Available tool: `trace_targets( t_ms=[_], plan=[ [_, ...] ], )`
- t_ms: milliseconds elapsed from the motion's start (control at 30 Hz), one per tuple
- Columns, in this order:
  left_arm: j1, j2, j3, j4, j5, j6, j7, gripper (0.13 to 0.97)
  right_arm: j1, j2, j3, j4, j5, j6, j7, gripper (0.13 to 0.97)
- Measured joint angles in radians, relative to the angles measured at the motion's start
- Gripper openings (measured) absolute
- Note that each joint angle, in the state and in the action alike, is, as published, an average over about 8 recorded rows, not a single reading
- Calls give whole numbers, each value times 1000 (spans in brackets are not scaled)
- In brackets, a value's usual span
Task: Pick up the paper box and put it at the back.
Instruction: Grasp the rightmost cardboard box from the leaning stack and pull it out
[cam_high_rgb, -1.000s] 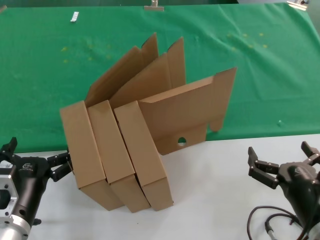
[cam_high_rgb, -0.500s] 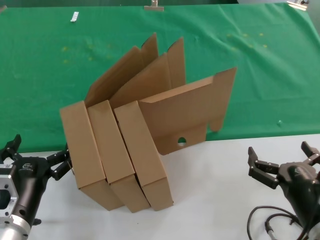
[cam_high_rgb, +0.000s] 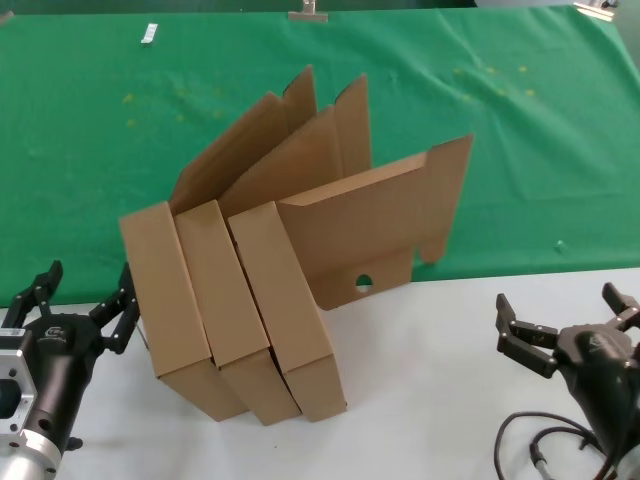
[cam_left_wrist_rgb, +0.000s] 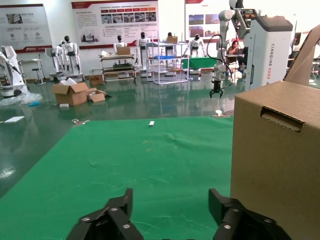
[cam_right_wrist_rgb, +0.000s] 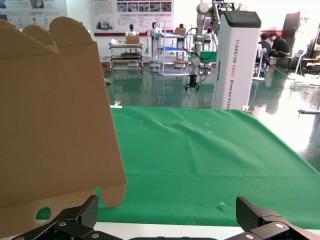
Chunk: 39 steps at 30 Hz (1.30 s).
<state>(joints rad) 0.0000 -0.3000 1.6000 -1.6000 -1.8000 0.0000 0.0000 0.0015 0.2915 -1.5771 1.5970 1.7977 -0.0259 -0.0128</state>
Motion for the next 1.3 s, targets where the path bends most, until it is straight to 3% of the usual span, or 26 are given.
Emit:
trace_targets(
  t_ms=[167, 433, 733, 1033, 1300],
  plan=[
    [0, 0, 0, 0, 0, 0, 0, 594, 0, 0, 0, 0, 0, 0, 0, 966],
    [0, 0, 0, 0, 0, 0, 0, 385, 0, 0, 0, 0, 0, 0, 0, 966],
    [0, 0, 0, 0, 0, 0, 0, 240, 0, 0, 0, 0, 0, 0, 0, 966],
    [0, 0, 0, 0, 0, 0, 0, 160, 0, 0, 0, 0, 0, 0, 0, 966],
    [0, 0, 0, 0, 0, 0, 0, 147, 0, 0, 0, 0, 0, 0, 0, 966]
  ],
)
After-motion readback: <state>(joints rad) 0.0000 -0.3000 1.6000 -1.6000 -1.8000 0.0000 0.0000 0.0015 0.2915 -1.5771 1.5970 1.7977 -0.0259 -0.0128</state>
